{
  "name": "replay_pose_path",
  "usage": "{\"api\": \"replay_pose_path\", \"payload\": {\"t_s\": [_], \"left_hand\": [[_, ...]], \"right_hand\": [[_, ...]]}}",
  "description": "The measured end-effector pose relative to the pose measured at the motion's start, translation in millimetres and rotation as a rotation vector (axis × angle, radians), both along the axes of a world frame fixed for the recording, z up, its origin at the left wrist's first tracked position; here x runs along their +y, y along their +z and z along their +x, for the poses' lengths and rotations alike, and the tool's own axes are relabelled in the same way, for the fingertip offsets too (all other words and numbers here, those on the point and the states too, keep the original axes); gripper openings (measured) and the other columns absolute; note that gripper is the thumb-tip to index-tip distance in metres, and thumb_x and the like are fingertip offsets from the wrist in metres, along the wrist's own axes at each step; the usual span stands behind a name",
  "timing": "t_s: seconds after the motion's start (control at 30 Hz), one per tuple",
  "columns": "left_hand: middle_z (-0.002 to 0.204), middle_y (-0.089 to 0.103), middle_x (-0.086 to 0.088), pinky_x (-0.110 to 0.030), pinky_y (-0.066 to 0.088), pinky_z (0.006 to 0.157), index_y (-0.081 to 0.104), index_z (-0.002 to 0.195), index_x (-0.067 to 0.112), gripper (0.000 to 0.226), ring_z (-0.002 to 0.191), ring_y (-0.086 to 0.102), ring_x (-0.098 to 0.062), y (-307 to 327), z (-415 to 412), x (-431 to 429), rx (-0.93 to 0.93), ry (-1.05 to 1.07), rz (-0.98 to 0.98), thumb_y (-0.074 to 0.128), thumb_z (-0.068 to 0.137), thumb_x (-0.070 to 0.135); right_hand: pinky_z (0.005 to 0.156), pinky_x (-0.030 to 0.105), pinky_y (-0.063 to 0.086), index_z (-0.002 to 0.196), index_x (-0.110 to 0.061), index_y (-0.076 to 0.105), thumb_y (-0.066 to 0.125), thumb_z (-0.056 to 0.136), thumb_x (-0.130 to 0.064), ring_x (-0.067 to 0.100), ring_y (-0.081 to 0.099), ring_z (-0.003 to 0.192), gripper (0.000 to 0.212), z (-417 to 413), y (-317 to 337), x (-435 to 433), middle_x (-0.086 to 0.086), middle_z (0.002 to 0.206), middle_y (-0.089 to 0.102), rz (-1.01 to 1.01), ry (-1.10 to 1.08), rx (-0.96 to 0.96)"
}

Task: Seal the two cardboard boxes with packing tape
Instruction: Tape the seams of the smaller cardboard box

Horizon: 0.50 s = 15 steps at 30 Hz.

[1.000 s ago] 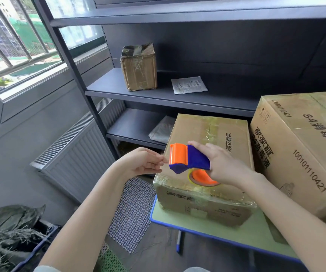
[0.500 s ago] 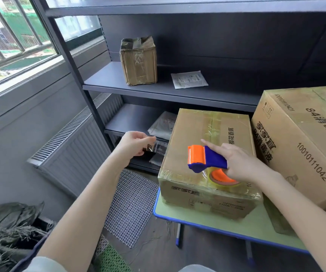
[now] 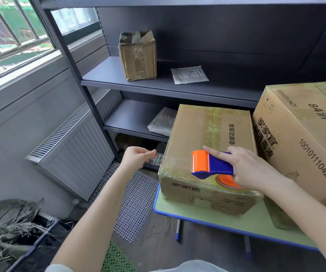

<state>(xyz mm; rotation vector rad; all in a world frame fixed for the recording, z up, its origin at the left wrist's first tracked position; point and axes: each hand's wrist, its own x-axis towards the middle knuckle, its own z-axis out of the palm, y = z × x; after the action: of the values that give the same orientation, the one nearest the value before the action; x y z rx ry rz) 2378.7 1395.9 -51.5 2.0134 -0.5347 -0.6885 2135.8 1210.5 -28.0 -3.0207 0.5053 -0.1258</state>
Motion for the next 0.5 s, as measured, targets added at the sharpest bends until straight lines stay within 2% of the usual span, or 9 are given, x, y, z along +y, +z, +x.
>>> {"api": "replay_pose_path", "payload": {"t_s": [0.07, 0.23, 0.33, 0.5], "left_hand": [[0.073, 0.065, 0.0, -0.024, 0.046, 0.061, 0.072, 0.066, 0.021, 0.019, 0.069, 0.051, -0.017, -2.7, 6.1, 2.4, 0.028, 0.018, 0.016, 0.071, 0.081, 0.033], [0.05, 0.057, 0.013, -0.017, 0.044, 0.051, 0.074, 0.066, 0.018, 0.02, 0.054, 0.048, -0.007, -5.4, 10.8, 0.7, 0.066, -0.025, 0.031, 0.073, 0.079, 0.033], [0.054, 0.056, 0.006, -0.019, 0.042, 0.05, 0.074, 0.071, 0.012, 0.022, 0.051, 0.044, -0.01, -14.0, 9.5, 3.2, 0.088, -0.014, 0.046, 0.073, 0.08, 0.031], [0.053, 0.056, 0.006, -0.021, 0.035, 0.047, 0.073, 0.066, 0.016, 0.025, 0.045, 0.038, -0.01, -23.3, 12.4, 7.8, 0.033, -0.054, 0.063, 0.069, 0.083, 0.034]], "right_hand": [[0.067, 0.022, 0.03, 0.122, -0.063, -0.03, 0.053, 0.089, -0.021, 0.009, 0.035, 0.081, 0.099, -4.8, -0.7, -0.4, -0.009, 0.088, 0.035, 0.019, -0.002, 0.022], [0.058, 0.019, 0.029, 0.129, -0.066, -0.018, 0.05, 0.086, -0.012, 0.004, 0.036, 0.073, 0.097, -21.4, 1.4, -10.4, -0.013, 0.082, 0.036, 0.087, -0.043, 0.066], [0.057, 0.019, 0.028, 0.124, -0.07, -0.02, 0.05, 0.085, -0.013, 0.001, 0.034, 0.072, 0.098, -27.9, -0.6, -12.8, -0.013, 0.079, 0.036, 0.087, -0.046, 0.073], [0.058, 0.02, 0.028, 0.117, -0.074, -0.023, 0.048, 0.086, -0.012, 0.001, 0.034, 0.072, 0.1, -33.8, -3.4, -20.8, -0.013, 0.079, 0.036, 0.073, -0.073, 0.111]]}}
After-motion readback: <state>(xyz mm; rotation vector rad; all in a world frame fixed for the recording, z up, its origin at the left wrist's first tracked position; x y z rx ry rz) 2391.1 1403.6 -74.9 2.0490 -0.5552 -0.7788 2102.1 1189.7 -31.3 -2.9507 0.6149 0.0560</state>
